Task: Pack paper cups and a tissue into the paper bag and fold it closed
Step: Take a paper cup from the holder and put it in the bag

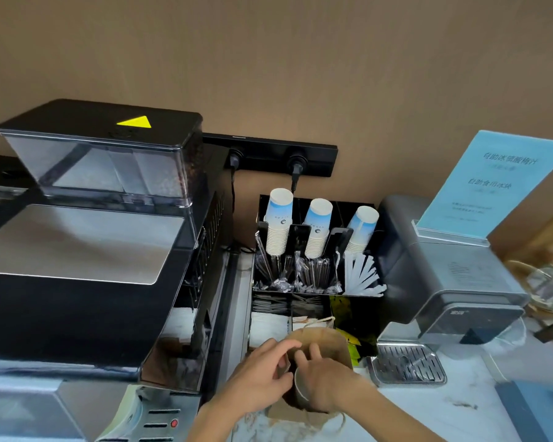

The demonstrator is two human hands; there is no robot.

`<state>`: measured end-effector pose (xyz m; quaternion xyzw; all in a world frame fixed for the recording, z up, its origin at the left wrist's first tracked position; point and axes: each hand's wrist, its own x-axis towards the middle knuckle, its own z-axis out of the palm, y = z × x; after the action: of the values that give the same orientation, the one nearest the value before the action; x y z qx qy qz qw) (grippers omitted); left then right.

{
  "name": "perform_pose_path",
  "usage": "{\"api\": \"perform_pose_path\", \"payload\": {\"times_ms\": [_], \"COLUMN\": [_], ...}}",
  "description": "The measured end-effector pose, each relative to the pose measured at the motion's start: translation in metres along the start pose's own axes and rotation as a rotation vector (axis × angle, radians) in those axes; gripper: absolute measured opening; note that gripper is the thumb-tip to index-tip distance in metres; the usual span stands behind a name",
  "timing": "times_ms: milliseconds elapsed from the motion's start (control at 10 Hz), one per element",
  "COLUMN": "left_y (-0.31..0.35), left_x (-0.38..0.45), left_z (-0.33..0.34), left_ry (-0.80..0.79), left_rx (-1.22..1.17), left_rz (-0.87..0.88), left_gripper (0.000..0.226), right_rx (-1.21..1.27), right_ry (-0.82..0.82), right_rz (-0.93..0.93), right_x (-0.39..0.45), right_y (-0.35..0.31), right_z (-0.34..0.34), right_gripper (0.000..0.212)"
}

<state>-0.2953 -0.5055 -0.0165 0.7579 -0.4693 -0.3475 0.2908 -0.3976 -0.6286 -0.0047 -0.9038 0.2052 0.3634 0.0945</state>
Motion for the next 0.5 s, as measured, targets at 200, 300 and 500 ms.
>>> {"api": "perform_pose_path", "payload": {"times_ms": [200,300,500], "left_y": [-0.002,-0.005,-0.005], "left_x": [0.004,0.005,0.009], "left_z": [0.007,0.008,0.007], "left_ry": [-0.008,0.008,0.022], "left_rx": [-0.022,-0.026,-0.041], "left_rz": [0.018,0.01,0.009], "left_gripper": [0.054,0.055,0.059], "right_rx": [-0.256,-0.246,0.0], "right_ry": [-0.172,-0.058,0.079], "right_rz": [-0.045,0.02,0.087], "right_x": [0.042,0.05,0.025], "right_y": [-0.01,-0.01,-0.027], "right_z": [0.016,0.026,0.016], "right_gripper": [0.059,0.057,0.042]}}
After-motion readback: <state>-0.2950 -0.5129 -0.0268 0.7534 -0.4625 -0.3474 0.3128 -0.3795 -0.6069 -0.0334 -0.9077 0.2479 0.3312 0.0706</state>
